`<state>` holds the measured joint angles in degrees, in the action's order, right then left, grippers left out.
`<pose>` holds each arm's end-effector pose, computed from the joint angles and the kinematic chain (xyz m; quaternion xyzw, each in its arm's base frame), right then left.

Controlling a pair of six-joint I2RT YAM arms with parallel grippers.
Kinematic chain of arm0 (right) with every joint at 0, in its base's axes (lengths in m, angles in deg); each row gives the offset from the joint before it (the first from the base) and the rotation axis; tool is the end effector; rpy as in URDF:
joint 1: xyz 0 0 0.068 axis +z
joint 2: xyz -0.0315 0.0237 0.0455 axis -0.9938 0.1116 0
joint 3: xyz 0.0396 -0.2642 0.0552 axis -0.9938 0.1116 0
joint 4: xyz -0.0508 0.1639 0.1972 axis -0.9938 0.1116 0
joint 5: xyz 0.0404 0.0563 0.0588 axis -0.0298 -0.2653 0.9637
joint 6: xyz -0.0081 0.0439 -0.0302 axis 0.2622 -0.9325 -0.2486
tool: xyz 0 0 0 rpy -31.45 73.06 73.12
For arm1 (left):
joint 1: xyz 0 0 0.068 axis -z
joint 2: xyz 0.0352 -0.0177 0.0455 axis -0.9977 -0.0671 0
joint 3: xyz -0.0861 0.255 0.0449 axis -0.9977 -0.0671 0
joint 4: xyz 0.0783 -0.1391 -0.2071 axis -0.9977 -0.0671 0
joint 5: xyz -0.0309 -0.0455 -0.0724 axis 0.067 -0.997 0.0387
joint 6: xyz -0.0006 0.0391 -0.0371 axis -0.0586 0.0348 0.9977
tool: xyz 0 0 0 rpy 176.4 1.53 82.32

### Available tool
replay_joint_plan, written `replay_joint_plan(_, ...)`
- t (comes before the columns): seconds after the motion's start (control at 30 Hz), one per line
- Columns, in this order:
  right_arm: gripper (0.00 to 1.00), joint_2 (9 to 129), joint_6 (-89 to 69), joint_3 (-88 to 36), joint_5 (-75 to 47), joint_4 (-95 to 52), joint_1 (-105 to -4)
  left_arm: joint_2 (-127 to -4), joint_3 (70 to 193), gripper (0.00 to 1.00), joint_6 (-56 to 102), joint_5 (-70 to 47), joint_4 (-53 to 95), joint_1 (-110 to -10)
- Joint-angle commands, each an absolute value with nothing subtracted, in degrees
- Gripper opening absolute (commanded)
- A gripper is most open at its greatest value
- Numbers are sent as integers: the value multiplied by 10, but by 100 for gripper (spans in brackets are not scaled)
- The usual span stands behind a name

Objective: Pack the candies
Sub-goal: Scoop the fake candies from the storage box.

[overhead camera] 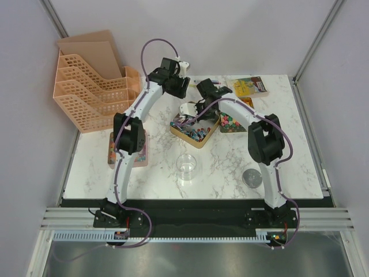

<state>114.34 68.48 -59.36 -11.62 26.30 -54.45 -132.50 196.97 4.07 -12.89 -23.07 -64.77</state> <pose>0.4103 0.2357 0.2109 -0.7625 0.6067 0.0017 0.2248 0.5130 -0.2072 0.2367 0.2608 0.8882 -0.1225 0.3580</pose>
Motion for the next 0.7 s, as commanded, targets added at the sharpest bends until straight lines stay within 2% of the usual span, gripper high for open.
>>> replay_joint_plan(0.0,0,1091,657,-599,-65,257,-555,-1276,2003,67,5,-79,-195,-672)
replay_joint_plan(0.43,0,1007,616,-505,-40,217,-571,-1210,1949,68,-6,-40,-190,-751)
replay_joint_plan(0.67,0,935,692,-469,-63,249,-572,-1189,1894,68,-16,-35,-196,-753)
